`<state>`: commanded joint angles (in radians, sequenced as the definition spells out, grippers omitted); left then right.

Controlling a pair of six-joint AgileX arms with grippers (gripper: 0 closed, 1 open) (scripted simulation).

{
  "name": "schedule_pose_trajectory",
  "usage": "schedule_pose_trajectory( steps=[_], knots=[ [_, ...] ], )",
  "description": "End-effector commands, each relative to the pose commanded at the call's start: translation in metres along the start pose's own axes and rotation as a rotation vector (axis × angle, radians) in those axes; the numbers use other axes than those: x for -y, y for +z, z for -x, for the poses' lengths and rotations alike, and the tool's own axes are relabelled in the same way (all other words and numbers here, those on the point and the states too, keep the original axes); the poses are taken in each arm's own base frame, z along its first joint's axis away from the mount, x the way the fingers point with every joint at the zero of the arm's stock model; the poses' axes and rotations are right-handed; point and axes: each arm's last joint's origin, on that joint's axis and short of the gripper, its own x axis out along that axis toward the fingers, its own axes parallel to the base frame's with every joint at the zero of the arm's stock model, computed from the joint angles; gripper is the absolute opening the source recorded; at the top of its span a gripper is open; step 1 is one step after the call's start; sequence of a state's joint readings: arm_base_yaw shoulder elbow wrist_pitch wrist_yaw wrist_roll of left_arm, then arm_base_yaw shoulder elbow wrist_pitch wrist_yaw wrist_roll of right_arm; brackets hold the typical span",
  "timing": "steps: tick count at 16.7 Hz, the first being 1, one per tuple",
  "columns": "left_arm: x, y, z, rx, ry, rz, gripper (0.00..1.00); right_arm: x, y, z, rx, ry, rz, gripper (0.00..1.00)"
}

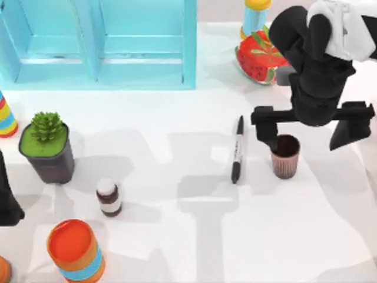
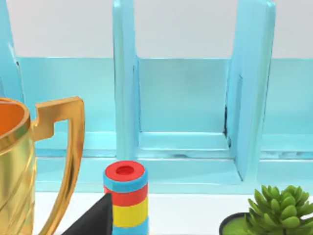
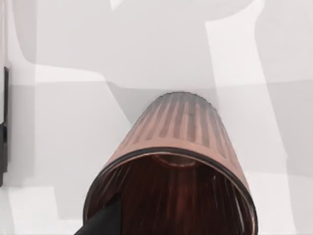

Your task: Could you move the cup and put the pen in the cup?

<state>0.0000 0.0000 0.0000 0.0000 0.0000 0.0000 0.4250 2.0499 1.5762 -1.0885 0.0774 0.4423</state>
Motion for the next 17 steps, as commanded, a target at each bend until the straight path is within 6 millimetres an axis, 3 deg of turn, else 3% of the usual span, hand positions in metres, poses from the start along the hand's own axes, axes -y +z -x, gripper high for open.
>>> schedule_pose_trajectory(
  steps=[3, 6, 13, 17],
  knots=[
    [0.000, 0.000, 0.000, 0.000, 0.000, 0.000, 1.00, 0.001, 0.002, 0.003, -0.002, -0.001, -0.005, 1.00],
    [0.000, 0.000, 0.000, 0.000, 0.000, 0.000, 1.00, -0.001, 0.008, 0.022, -0.012, -0.004, -0.008, 1.00],
    [0.000, 0.000, 0.000, 0.000, 0.000, 0.000, 1.00, 0.004, 0.013, 0.123, -0.005, 0.001, -0.004, 1.00],
    [0.000, 0.000, 0.000, 0.000, 0.000, 0.000, 1.00, 0.010, 0.007, 0.149, 0.000, 0.000, -0.002, 1.00]
  ],
)
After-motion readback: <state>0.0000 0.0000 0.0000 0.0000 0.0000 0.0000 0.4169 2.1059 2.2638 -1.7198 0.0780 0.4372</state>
